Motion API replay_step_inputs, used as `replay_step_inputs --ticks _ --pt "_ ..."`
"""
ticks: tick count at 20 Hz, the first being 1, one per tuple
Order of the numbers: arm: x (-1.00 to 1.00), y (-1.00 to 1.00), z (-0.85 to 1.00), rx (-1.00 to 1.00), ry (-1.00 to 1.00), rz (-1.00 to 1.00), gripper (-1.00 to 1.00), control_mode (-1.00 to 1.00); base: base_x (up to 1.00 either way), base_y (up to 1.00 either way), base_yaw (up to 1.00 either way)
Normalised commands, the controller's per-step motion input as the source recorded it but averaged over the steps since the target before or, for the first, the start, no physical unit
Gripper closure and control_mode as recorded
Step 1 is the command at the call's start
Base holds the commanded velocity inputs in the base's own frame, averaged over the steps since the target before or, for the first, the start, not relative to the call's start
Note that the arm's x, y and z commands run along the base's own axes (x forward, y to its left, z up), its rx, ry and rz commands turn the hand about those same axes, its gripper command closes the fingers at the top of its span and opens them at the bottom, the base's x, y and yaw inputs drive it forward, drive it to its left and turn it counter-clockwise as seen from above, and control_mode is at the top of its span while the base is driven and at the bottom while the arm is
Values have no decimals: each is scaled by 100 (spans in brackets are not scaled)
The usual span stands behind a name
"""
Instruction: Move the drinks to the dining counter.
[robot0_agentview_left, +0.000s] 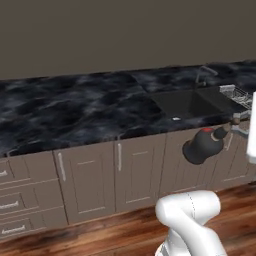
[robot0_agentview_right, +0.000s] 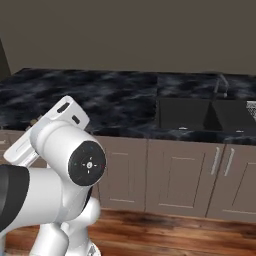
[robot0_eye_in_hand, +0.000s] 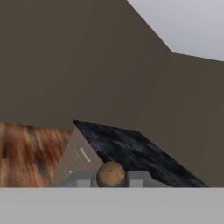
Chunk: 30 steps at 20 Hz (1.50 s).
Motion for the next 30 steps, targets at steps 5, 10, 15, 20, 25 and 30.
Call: replay_step_inputs --ticks 5,10,15,20,25,30 --pt "0 0 0 0 0 0 100 100 0 -100 10" --pt "0 0 0 0 0 0 100 100 0 -100 8" --pt "0 0 0 0 0 0 100 100 0 -100 7" --pt "0 0 0 0 0 0 100 100 0 -100 7" --pt "0 0 0 0 0 0 100 100 0 -100 7" --pt "0 0 0 0 0 0 100 100 0 -100 7"
